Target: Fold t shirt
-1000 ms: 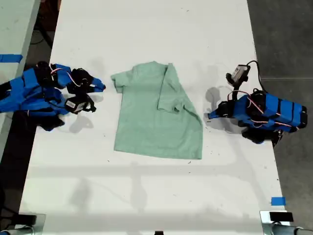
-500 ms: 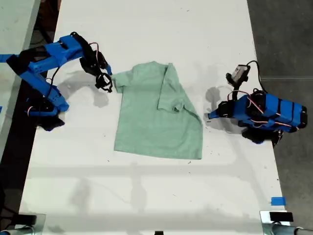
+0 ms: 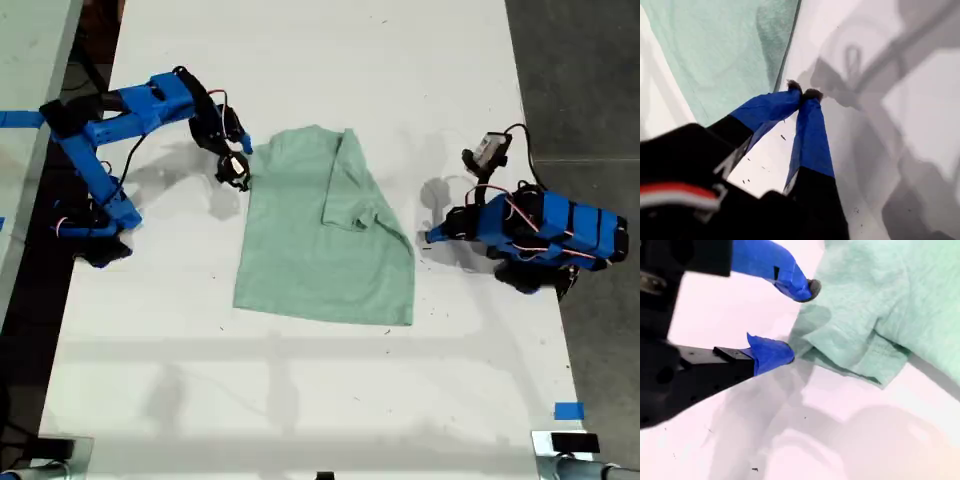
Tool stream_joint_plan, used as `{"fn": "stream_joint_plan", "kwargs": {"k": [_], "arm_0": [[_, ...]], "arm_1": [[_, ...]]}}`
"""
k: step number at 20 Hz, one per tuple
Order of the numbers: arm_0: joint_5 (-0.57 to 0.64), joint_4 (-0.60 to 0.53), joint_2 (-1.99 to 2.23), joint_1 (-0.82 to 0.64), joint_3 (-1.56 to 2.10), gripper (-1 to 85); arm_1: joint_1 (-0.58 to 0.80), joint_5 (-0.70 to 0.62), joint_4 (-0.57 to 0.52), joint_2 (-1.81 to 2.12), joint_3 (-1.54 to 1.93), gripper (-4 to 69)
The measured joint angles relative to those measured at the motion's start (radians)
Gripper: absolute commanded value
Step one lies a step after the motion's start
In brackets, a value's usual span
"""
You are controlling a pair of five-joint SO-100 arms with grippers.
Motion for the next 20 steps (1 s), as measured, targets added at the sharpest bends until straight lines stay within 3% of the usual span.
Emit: {"fn": "stream_joint_plan", "kwargs": {"k": [7,8,9,15,20], "arm_0": [[-0.063,-0.018,-0.189,0.061,-0.023,19.5],[-0.064,-0.018,-0.198,0.061,-0.023,13.2],[-0.064,-0.018,-0.207,0.061,-0.023,0.1],[-0.081,-0.026,-0.244,0.072,-0.061,-0.2],[-0.163,0.103,-0.176,0.081,-0.1,-0.2]], "arm_1": [[0.0,0.0,0.0,0.0,0.0,2.1],[0.0,0.0,0.0,0.0,0.0,2.1],[0.0,0.0,0.0,0.0,0.0,2.1],[0.0,0.0,0.0,0.0,0.0,2.1],[0.0,0.0,0.0,0.0,0.0,2.1]]}}
